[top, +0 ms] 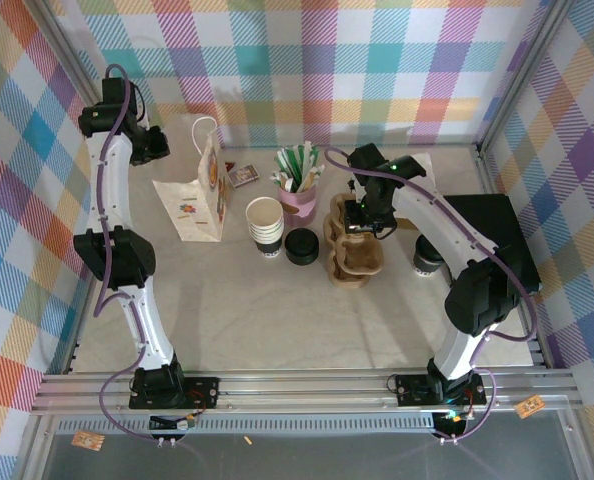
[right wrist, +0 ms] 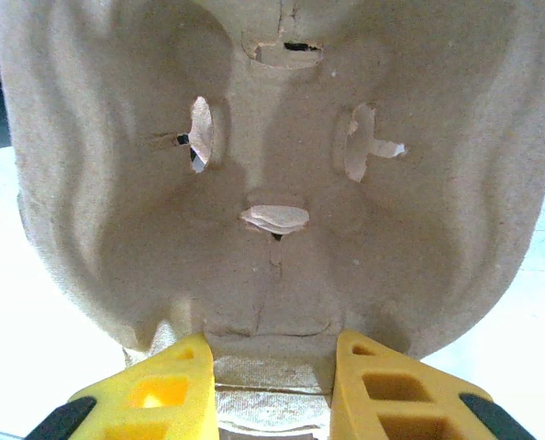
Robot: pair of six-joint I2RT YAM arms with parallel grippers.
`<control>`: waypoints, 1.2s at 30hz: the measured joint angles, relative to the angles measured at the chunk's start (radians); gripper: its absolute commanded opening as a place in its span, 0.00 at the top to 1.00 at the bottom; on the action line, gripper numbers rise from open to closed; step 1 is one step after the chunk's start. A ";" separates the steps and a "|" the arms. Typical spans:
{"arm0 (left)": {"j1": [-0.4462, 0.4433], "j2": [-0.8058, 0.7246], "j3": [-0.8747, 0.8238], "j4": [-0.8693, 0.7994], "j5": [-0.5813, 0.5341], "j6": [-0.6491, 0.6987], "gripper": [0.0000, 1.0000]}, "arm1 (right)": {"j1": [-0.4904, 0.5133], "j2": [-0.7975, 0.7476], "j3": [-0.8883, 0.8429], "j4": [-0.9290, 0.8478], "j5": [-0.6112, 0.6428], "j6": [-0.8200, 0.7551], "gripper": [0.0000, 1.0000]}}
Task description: Pack the takeout coffee
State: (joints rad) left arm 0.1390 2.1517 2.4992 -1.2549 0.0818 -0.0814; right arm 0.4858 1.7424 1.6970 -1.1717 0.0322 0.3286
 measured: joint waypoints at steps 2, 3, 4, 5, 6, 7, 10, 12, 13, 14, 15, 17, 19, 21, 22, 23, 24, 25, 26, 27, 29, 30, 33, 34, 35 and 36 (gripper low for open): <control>0.000 0.000 0.000 0.000 0.004 0.001 0.90 | -0.001 0.000 0.001 0.000 0.000 0.000 0.75; 0.000 0.000 0.000 0.000 0.005 0.001 0.92 | -0.001 0.000 0.001 0.000 0.000 0.000 0.75; 0.000 0.000 0.000 -0.001 0.007 0.003 0.94 | -0.001 0.000 0.001 0.000 0.000 0.001 0.75; 0.000 0.000 0.000 -0.001 0.007 0.001 0.95 | -0.001 0.000 0.001 0.000 0.000 0.003 0.75; 0.000 0.000 0.000 0.000 0.008 -0.001 0.97 | -0.001 0.000 0.001 0.000 0.000 0.003 0.75; 0.000 0.000 0.000 -0.001 0.008 -0.003 1.00 | -0.001 0.000 0.002 -0.001 0.000 0.004 0.75; 0.000 -0.008 -0.022 0.005 0.013 -0.003 1.00 | -0.001 0.000 0.005 -0.005 -0.002 0.004 0.75; 0.000 -0.030 -0.058 0.008 0.015 -0.007 1.00 | -0.001 0.000 0.007 -0.008 -0.005 0.006 0.75; 0.000 -0.041 -0.075 0.009 0.015 -0.008 1.00 | -0.001 0.000 0.007 -0.010 -0.007 0.006 0.75; 0.000 -0.058 -0.097 0.008 0.016 -0.009 1.00 | -0.001 0.000 0.007 -0.012 -0.008 0.006 0.75; 0.000 -0.078 -0.123 0.007 0.020 -0.013 1.00 | -0.001 0.000 0.007 -0.014 -0.008 0.006 0.74; 0.000 -0.115 -0.169 0.004 0.028 -0.020 1.00 | -0.001 0.000 0.009 -0.019 -0.008 0.004 0.75; 0.000 -0.161 -0.229 0.003 0.036 -0.031 1.00 | -0.002 0.000 0.013 -0.023 -0.012 0.002 0.74; 0.000 -0.216 -0.298 0.006 0.048 -0.036 1.00 | -0.005 0.000 0.015 -0.024 -0.022 -0.001 0.75; 0.000 -0.249 -0.341 0.006 0.054 -0.038 1.00 | -0.008 0.000 0.015 -0.026 -0.031 -0.002 0.75; 0.000 -0.282 -0.382 0.008 0.058 -0.039 1.00 | -0.011 0.000 0.015 -0.028 -0.040 -0.005 0.75; 0.000 -0.310 -0.417 0.013 0.060 -0.040 1.00 | -0.014 0.000 0.015 -0.029 -0.048 -0.006 0.75; 0.000 -0.347 -0.462 0.018 0.062 -0.042 1.00 | -0.017 0.000 0.015 -0.032 -0.058 -0.008 0.75; 0.000 -0.387 -0.509 0.026 0.065 -0.044 1.00 | -0.022 0.000 0.015 -0.037 -0.069 -0.009 0.75; 0.000 -0.420 -0.546 0.032 0.068 -0.046 1.00 | -0.024 0.000 0.015 -0.040 -0.077 -0.009 0.75; 0.000 -0.501 -0.636 0.042 0.081 -0.054 1.00 | -0.030 0.000 0.015 -0.050 -0.096 -0.012 0.75; 0.000 -0.532 -0.669 0.045 0.086 -0.056 1.00 | -0.033 0.000 0.015 -0.053 -0.102 -0.014 0.75; 0.000 -0.636 -0.765 0.053 0.101 -0.063 1.00 | -0.035 0.000 0.015 -0.062 -0.124 -0.017 0.75; 0.000 -0.665 -0.790 0.055 0.103 -0.064 1.00 | -0.035 0.000 0.015 -0.066 -0.130 -0.017 0.75; 0.000 -0.695 -0.814 0.056 0.108 -0.065 1.00 | -0.036 -0.001 0.015 -0.069 -0.136 -0.017 0.75; 0.000 -0.726 -0.836 0.057 0.113 -0.069 1.00 | -0.038 -0.002 0.014 -0.072 -0.143 -0.017 0.75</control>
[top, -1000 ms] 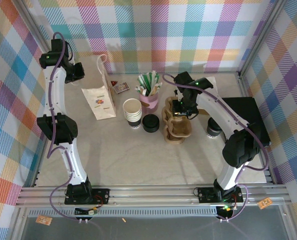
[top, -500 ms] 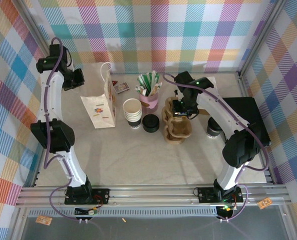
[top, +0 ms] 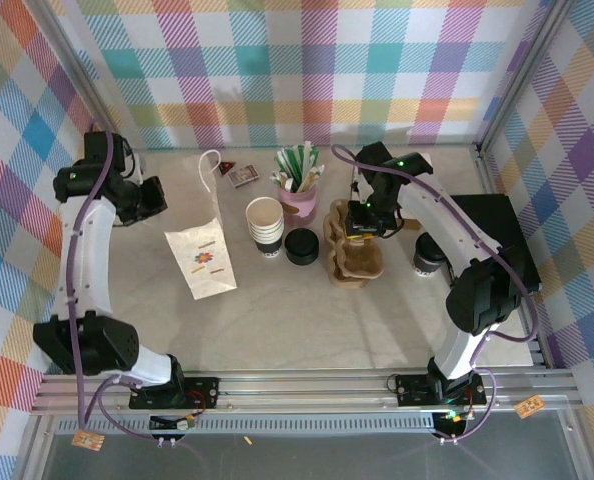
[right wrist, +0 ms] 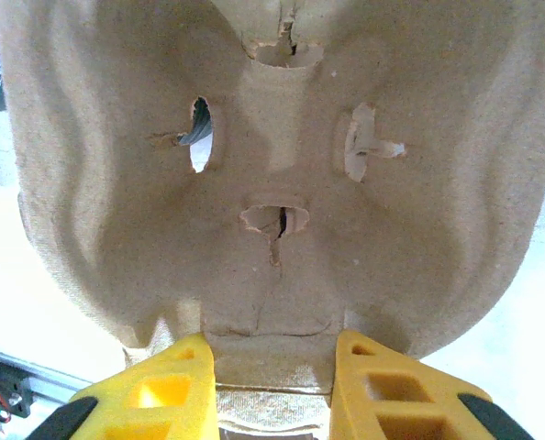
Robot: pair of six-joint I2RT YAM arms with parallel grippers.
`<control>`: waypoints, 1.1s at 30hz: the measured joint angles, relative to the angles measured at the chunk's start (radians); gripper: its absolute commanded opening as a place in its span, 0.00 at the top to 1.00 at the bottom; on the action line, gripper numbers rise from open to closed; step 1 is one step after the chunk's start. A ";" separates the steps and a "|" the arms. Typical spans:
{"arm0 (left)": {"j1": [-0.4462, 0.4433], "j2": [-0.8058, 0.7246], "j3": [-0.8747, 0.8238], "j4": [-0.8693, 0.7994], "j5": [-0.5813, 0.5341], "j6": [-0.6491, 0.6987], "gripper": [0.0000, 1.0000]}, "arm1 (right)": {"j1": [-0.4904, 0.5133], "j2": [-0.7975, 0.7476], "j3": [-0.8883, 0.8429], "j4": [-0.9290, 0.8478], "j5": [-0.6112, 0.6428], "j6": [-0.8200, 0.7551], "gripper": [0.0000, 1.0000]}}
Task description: Pack the takeout coffee
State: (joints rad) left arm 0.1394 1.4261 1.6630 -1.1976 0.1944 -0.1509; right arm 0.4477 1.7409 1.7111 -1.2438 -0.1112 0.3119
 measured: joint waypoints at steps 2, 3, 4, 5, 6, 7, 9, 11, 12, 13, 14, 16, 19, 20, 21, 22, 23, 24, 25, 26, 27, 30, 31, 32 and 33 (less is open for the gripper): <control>0.000 -0.055 -0.043 0.006 0.010 -0.012 1.00 | -0.001 -0.006 -0.003 -0.004 -0.012 0.001 0.75; 0.000 -0.085 -0.070 0.011 0.018 -0.018 1.00 | -0.001 -0.011 -0.006 -0.006 -0.016 0.001 0.75; 0.000 -0.114 -0.097 0.021 0.027 -0.026 1.00 | -0.001 -0.018 -0.010 -0.007 -0.019 0.001 0.75; 0.000 -0.142 -0.123 0.028 0.037 -0.037 1.00 | -0.002 -0.026 -0.016 -0.009 -0.022 0.001 0.75; 0.000 -0.171 -0.153 0.034 0.049 -0.048 1.00 | -0.002 -0.034 -0.021 -0.012 -0.021 0.001 0.74; -0.002 -0.195 -0.177 0.042 0.058 -0.060 1.00 | -0.002 -0.042 -0.027 -0.013 -0.021 0.001 0.74; -0.009 -0.249 -0.232 0.055 0.078 -0.082 1.00 | -0.003 -0.060 -0.043 -0.015 -0.020 0.001 0.74; -0.024 -0.293 -0.272 0.068 0.085 -0.101 1.00 | -0.003 -0.071 -0.055 -0.015 -0.016 0.001 0.74; -0.039 -0.316 -0.290 0.075 0.089 -0.112 1.00 | -0.005 -0.076 -0.061 -0.014 -0.013 0.001 0.74; -0.057 -0.335 -0.305 0.080 0.092 -0.119 1.00 | -0.005 -0.078 -0.065 -0.015 -0.011 0.001 0.74; -0.080 -0.354 -0.319 0.083 0.096 -0.125 1.00 | -0.006 -0.079 -0.068 -0.014 -0.009 0.000 0.74; -0.123 -0.380 -0.340 0.081 0.096 -0.137 1.00 | -0.009 -0.079 -0.068 -0.011 -0.006 -0.001 0.74; -0.181 -0.412 -0.364 0.074 0.084 -0.153 1.00 | -0.016 -0.080 -0.068 -0.002 -0.005 -0.013 0.74; -0.194 -0.425 -0.372 0.073 0.082 -0.161 1.00 | -0.018 -0.079 -0.068 0.000 -0.005 -0.017 0.74; -0.204 -0.438 -0.383 0.074 0.082 -0.172 1.00 | -0.021 -0.079 -0.068 0.001 -0.005 -0.023 0.74; -0.211 -0.452 -0.392 0.071 0.082 -0.180 1.00 | -0.023 -0.079 -0.067 0.002 -0.005 -0.031 0.74; -0.217 -0.469 -0.401 0.066 0.082 -0.190 1.00 | -0.023 -0.079 -0.065 0.001 -0.005 -0.037 0.74; -0.221 -0.479 -0.404 0.059 0.082 -0.198 1.00 | -0.024 -0.079 -0.061 0.001 -0.005 -0.041 0.74; -0.226 -0.488 -0.404 0.050 0.082 -0.206 0.95 | -0.024 -0.079 -0.057 0.002 -0.006 -0.045 0.74; -0.229 -0.494 -0.405 0.044 0.082 -0.212 0.90 | -0.026 -0.079 -0.053 0.003 -0.006 -0.050 0.74; -0.230 -0.499 -0.405 0.040 0.080 -0.220 0.82 | -0.027 -0.079 -0.050 0.005 -0.005 -0.055 0.74; -0.231 -0.502 -0.405 0.026 0.061 -0.234 0.61 | -0.029 -0.080 -0.048 0.008 -0.005 -0.065 0.74; -0.231 -0.502 -0.405 0.019 0.054 -0.243 0.58 | -0.029 -0.080 -0.048 0.009 -0.005 -0.066 0.74; -0.231 -0.502 -0.405 0.014 0.047 -0.248 0.57 | -0.029 -0.082 -0.048 0.009 -0.005 -0.067 0.74; -0.231 -0.502 -0.404 0.011 0.041 -0.251 0.56 | -0.029 -0.083 -0.048 0.009 -0.004 -0.067 0.74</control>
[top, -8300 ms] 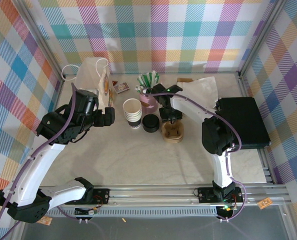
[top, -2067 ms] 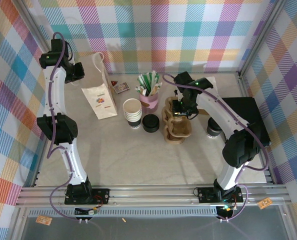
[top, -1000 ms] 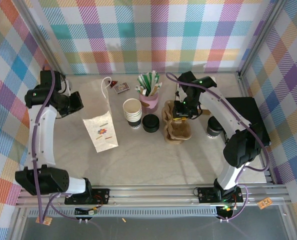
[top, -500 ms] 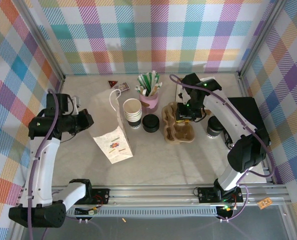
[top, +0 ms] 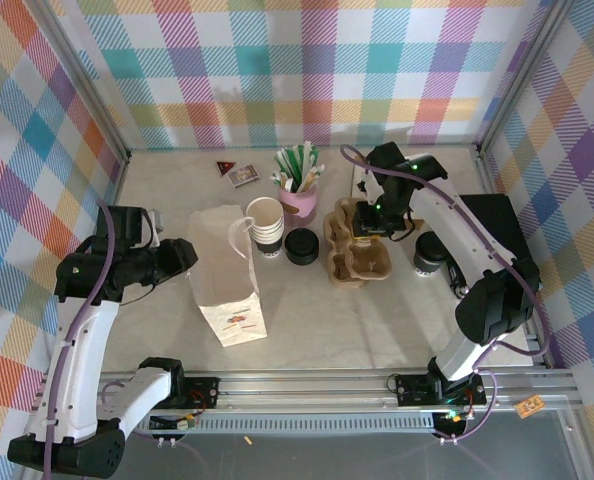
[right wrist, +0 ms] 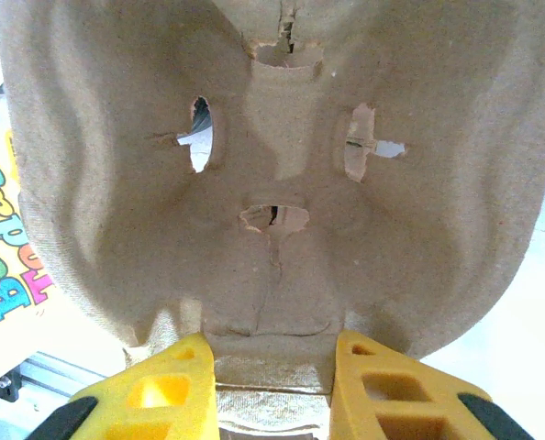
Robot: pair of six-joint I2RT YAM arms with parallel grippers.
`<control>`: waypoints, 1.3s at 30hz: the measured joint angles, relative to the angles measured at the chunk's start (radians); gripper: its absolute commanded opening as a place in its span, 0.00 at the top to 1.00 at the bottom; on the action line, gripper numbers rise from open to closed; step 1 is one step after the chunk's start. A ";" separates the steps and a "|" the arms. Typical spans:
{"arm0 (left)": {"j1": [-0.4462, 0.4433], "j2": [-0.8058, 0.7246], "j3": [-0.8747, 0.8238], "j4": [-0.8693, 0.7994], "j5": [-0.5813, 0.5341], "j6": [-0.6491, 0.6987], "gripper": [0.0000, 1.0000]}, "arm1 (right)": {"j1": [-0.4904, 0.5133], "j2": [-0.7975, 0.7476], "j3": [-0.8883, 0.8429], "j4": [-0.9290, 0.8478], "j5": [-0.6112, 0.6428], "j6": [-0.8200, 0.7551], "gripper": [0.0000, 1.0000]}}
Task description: Pack the takeout coffee
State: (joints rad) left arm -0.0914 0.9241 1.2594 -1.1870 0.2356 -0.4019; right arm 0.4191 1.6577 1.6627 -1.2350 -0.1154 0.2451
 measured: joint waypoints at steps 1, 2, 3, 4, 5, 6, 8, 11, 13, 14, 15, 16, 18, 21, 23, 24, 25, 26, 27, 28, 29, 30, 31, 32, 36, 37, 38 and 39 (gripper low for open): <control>0.000 0.000 0.002 -0.006 -0.008 -0.002 0.56 | 0.000 -0.003 0.000 0.000 0.001 0.000 0.74; 0.000 0.000 0.005 -0.016 -0.017 -0.003 0.56 | 0.000 -0.006 0.000 0.000 0.002 0.000 0.74; 0.000 0.000 0.010 -0.023 -0.022 -0.003 0.56 | 0.000 -0.010 0.000 0.000 0.002 0.000 0.74; 0.000 0.000 0.016 -0.026 -0.028 -0.003 0.56 | 0.000 -0.014 0.000 0.000 0.002 0.000 0.74; 0.000 0.000 0.024 -0.030 -0.036 -0.003 0.57 | 0.000 -0.017 0.000 0.000 0.001 0.000 0.74; 0.000 0.002 0.030 -0.035 -0.043 -0.003 0.58 | 0.000 -0.019 0.000 0.000 0.001 0.000 0.74; 0.000 0.007 0.042 -0.045 -0.055 -0.002 0.60 | 0.000 -0.019 0.000 0.000 -0.001 0.000 0.74; 0.000 0.028 0.057 -0.055 -0.065 -0.002 0.64 | 0.000 -0.020 0.000 0.001 -0.002 0.000 0.74; 0.000 0.048 0.063 -0.062 -0.069 -0.002 0.65 | 0.000 -0.019 0.000 0.001 -0.002 0.000 0.74; 0.000 0.058 0.065 -0.065 -0.069 -0.001 0.65 | 0.000 -0.019 0.000 0.001 -0.002 0.000 0.74; 0.000 0.067 0.066 -0.066 -0.069 -0.001 0.65 | 0.000 -0.020 0.000 0.000 -0.002 0.000 0.74; 0.000 0.072 0.067 -0.067 -0.069 0.001 0.65 | 0.000 -0.019 0.000 0.001 -0.002 0.000 0.74; 0.000 0.086 0.068 -0.068 -0.069 0.002 0.67 | 0.000 -0.020 0.000 0.000 -0.002 0.000 0.74; 0.000 0.103 0.073 -0.070 -0.064 0.004 0.72 | 0.000 -0.020 0.000 0.000 -0.002 0.000 0.74; 0.000 0.111 0.076 -0.072 -0.062 0.006 0.72 | 0.000 -0.019 0.000 0.001 -0.002 0.000 0.74; 0.000 0.114 0.079 -0.072 -0.061 0.006 0.72 | 0.000 -0.020 0.000 0.000 -0.002 0.000 0.74; 0.000 0.115 0.079 -0.072 -0.060 0.006 0.72 | 0.000 -0.020 0.000 0.001 -0.002 0.000 0.74; 0.000 0.115 0.080 -0.072 -0.057 0.006 0.72 | 0.000 -0.020 0.000 0.001 -0.002 0.000 0.74; 0.000 0.115 0.080 -0.076 -0.054 0.006 0.72 | 0.000 -0.020 0.000 0.001 -0.002 0.001 0.74; 0.000 0.115 0.080 -0.078 -0.052 0.006 0.72 | 0.000 -0.020 0.000 0.001 -0.002 0.001 0.74; 0.000 0.115 0.080 -0.080 -0.050 0.007 0.74 | 0.000 -0.020 0.000 0.001 -0.002 0.001 0.74; 0.000 0.115 0.080 -0.083 -0.048 0.009 0.77 | 0.000 -0.020 0.000 0.001 -0.002 0.001 0.74; 0.000 0.115 0.080 -0.087 -0.046 0.011 0.79 | 0.000 -0.020 0.000 0.001 -0.002 0.001 0.74; 0.000 0.115 0.080 -0.092 -0.045 0.015 0.81 | 0.000 -0.020 0.000 0.001 -0.002 0.002 0.74; 0.000 0.115 0.080 -0.097 -0.038 0.023 0.88 | 0.000 -0.020 0.000 0.000 -0.002 0.008 0.74; 0.000 0.115 0.080 -0.097 -0.036 0.024 0.88 | 0.000 -0.021 0.000 0.000 -0.003 0.009 0.74; 0.000 0.115 0.080 -0.097 -0.035 0.024 0.86 | 0.000 -0.021 0.000 0.000 -0.003 0.010 0.74; 0.000 0.115 0.080 -0.098 -0.035 0.025 0.82 | 0.000 -0.023 0.000 0.000 -0.003 0.012 0.74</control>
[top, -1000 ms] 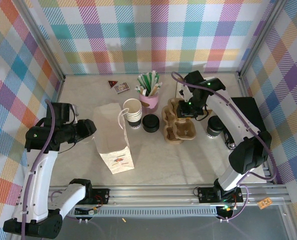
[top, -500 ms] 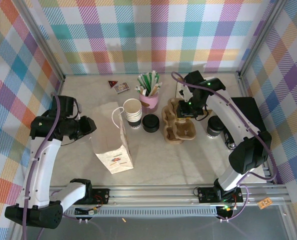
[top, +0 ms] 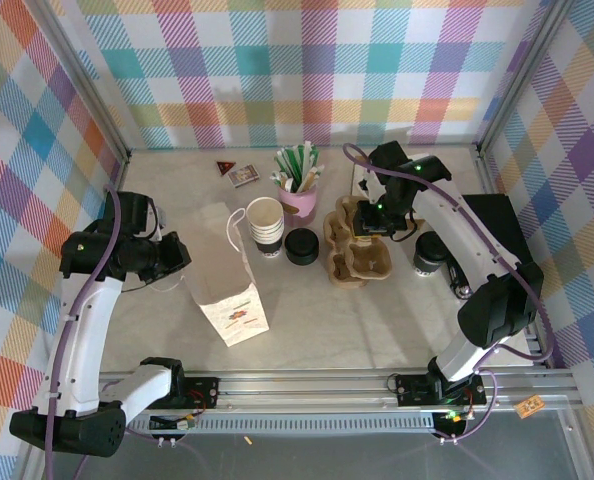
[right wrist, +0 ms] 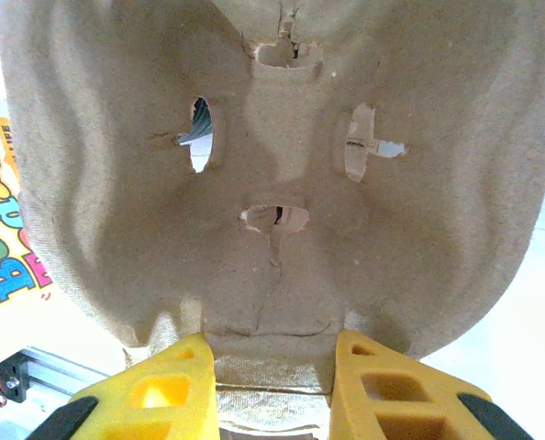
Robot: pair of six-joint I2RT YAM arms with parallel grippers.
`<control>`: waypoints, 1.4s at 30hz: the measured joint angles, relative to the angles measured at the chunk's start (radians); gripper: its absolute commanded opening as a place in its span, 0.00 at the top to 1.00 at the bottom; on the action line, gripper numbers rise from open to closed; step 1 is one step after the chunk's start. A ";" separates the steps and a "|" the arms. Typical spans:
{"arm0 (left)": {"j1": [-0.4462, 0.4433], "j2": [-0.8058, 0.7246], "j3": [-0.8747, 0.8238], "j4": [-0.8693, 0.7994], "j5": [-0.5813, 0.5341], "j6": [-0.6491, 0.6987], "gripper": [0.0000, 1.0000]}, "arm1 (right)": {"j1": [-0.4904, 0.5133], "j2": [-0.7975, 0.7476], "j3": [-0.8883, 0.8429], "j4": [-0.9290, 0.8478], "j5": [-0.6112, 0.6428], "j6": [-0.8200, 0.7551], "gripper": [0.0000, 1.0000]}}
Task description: Pack the takeout coffee
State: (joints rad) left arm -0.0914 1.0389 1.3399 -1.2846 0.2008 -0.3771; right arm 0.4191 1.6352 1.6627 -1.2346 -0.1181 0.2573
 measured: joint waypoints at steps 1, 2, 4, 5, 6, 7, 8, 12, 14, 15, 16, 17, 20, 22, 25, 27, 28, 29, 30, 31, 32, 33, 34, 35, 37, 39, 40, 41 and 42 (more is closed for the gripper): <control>0.000 0.000 0.000 -0.001 0.000 0.002 0.77 | 0.000 -0.002 0.000 0.000 0.000 0.004 0.74; 0.000 0.000 0.000 -0.002 0.001 0.004 0.75 | 0.000 -0.005 0.000 0.000 -0.002 0.008 0.74; 0.000 0.000 0.000 -0.009 0.000 0.008 0.73 | 0.000 -0.012 0.000 0.000 -0.003 0.015 0.74; 0.000 0.000 0.000 -0.014 0.000 0.008 0.73 | 0.000 -0.016 0.000 0.000 -0.004 0.018 0.74; 0.000 0.000 0.000 -0.020 0.000 0.011 0.73 | 0.000 -0.020 0.000 0.000 -0.003 0.019 0.73; 0.000 0.000 0.000 -0.024 0.000 0.012 0.73 | 0.000 -0.024 0.000 0.000 -0.003 0.019 0.73; 0.000 0.000 0.000 -0.026 0.000 0.014 0.73 | 0.000 -0.027 0.000 0.000 -0.003 0.020 0.73; 0.000 0.000 -0.003 -0.025 0.009 0.026 0.78 | 0.000 -0.036 0.000 0.000 -0.003 0.024 0.73; 0.000 0.000 -0.010 -0.023 0.017 0.031 0.83 | 0.000 -0.039 0.000 0.000 -0.003 0.026 0.73; 0.000 0.000 -0.012 -0.023 0.019 0.033 0.85 | 0.000 -0.039 0.000 0.000 -0.003 0.027 0.73; 0.000 0.000 -0.013 -0.023 0.021 0.035 0.88 | 0.000 -0.040 0.000 0.000 -0.003 0.029 0.73; 0.000 0.000 -0.013 -0.024 0.023 0.037 0.90 | 0.000 -0.040 0.000 0.000 -0.003 0.031 0.73; 0.000 0.000 -0.012 -0.027 0.021 0.049 0.98 | 0.000 -0.041 0.000 0.000 -0.003 0.037 0.73; 0.000 0.005 0.001 -0.042 0.016 0.055 1.00 | 0.000 -0.041 0.001 -0.001 -0.002 0.042 0.73; 0.000 0.020 0.042 -0.074 0.014 0.060 1.00 | 0.000 -0.041 0.011 -0.002 -0.003 0.045 0.73; 0.000 0.031 0.078 -0.095 0.014 0.064 1.00 | 0.000 -0.043 0.021 -0.002 -0.003 0.050 0.73; 0.000 0.036 0.098 -0.107 0.013 0.066 1.00 | 0.000 -0.045 0.025 -0.002 -0.003 0.052 0.73; -0.001 0.040 0.118 -0.118 0.011 0.068 1.00 | 0.000 -0.049 0.028 -0.001 -0.004 0.056 0.73; -0.002 0.045 0.139 -0.132 0.007 0.071 1.00 | 0.000 -0.054 0.031 -0.002 -0.006 0.060 0.73; -0.005 0.048 0.154 -0.144 0.002 0.072 1.00 | 0.000 -0.059 0.034 -0.003 -0.008 0.065 0.73; -0.011 0.053 0.174 -0.160 -0.005 0.073 1.00 | 0.000 -0.064 0.039 -0.005 -0.014 0.072 0.73; -0.019 0.057 0.192 -0.175 -0.014 0.075 1.00 | 0.000 -0.069 0.046 -0.005 -0.021 0.076 0.73; -0.029 0.062 0.209 -0.191 -0.024 0.076 1.00 | 0.000 -0.073 0.053 -0.006 -0.029 0.083 0.73; -0.040 0.067 0.225 -0.208 -0.037 0.076 1.00 | 0.000 -0.075 0.064 -0.009 -0.035 0.089 0.73; -0.066 0.079 0.253 -0.238 -0.063 0.075 1.00 | 0.000 -0.077 0.092 -0.011 -0.053 0.104 0.73; -0.098 0.093 0.277 -0.269 -0.092 0.075 1.00 | 0.000 -0.081 0.115 -0.012 -0.073 0.122 0.73; -0.118 0.103 0.289 -0.285 -0.108 0.074 1.00 | 0.000 -0.084 0.126 -0.013 -0.086 0.129 0.73; -0.137 0.113 0.299 -0.296 -0.125 0.071 1.00 | 0.000 -0.087 0.137 -0.013 -0.098 0.139 0.73; -0.154 0.121 0.304 -0.304 -0.137 0.069 1.00 | 0.000 -0.089 0.146 -0.016 -0.109 0.148 0.73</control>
State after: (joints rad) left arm -0.2451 1.1603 1.6444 -1.5890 0.0635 -0.3084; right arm 0.4191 1.5463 1.8091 -1.2503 -0.2268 0.4053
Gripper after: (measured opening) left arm 0.047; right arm 0.270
